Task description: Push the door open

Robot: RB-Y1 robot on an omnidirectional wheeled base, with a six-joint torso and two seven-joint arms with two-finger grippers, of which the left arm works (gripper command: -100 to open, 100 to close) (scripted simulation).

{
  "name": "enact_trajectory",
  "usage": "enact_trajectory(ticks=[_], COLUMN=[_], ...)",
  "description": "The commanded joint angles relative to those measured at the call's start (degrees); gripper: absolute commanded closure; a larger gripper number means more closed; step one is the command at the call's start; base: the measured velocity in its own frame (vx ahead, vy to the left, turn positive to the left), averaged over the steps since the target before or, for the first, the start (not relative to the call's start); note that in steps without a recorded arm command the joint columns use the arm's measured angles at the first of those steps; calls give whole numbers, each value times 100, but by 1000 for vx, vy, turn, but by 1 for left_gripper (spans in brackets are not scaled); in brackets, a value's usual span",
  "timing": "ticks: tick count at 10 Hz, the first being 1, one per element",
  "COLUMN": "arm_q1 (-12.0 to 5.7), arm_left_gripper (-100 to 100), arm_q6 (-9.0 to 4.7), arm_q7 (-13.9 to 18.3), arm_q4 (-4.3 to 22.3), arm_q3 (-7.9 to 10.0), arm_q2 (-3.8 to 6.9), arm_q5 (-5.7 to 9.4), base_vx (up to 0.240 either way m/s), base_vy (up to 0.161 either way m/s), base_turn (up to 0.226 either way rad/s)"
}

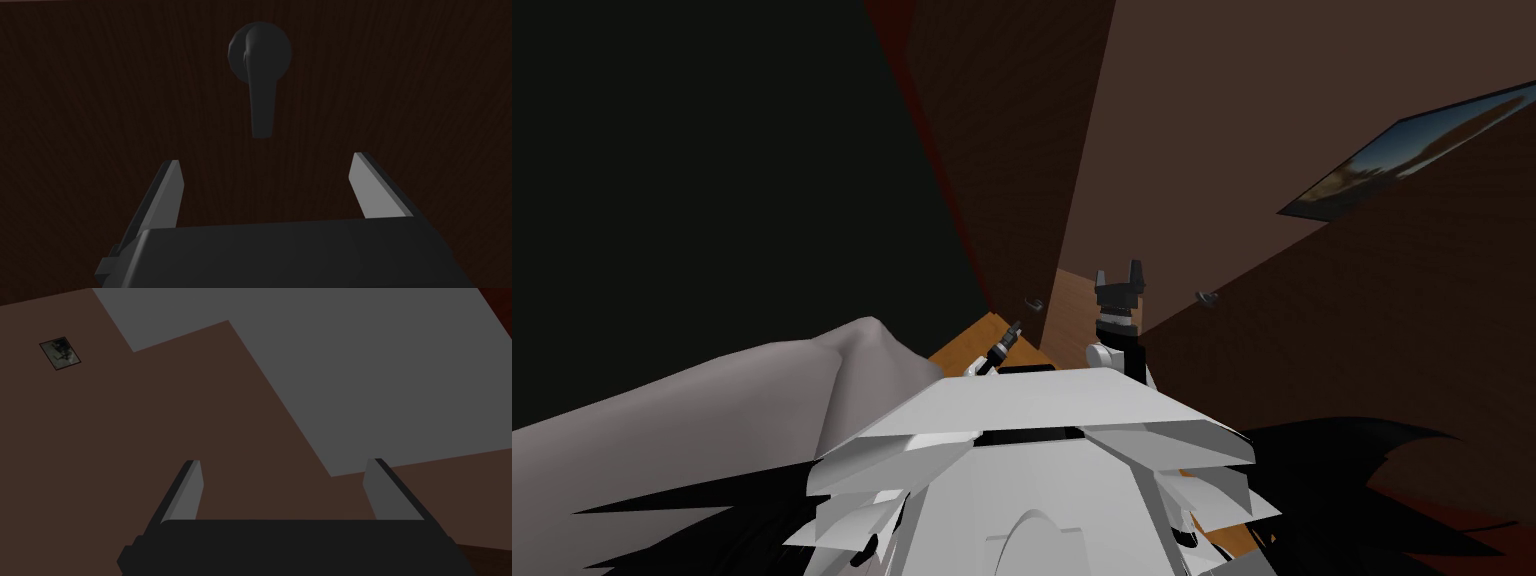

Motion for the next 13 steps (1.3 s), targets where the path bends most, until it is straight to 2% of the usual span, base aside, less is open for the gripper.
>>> enact_trajectory(ticks=[1, 4, 6, 7, 13], arm_q1=[0, 0, 0, -4, -5], arm_left_gripper=[-100, -100, -100, -100, -100], arm_q6=[0, 0, 0, -39, -52], arm_q7=[0, 0, 0, 75, 101], arm_q4=[0, 0, 0, -11, -15], arm_q3=[0, 0, 0, -101, -137], arm_q2=[0, 0, 0, 55, 74], arm_q5=[0, 0, 0, -48, -65], base_vx=[-8, -10, 20, 54, 23], base_vy=[-7, -9, 18, 10, 4], base_turn=[-26, -33, 65, 37, 14])
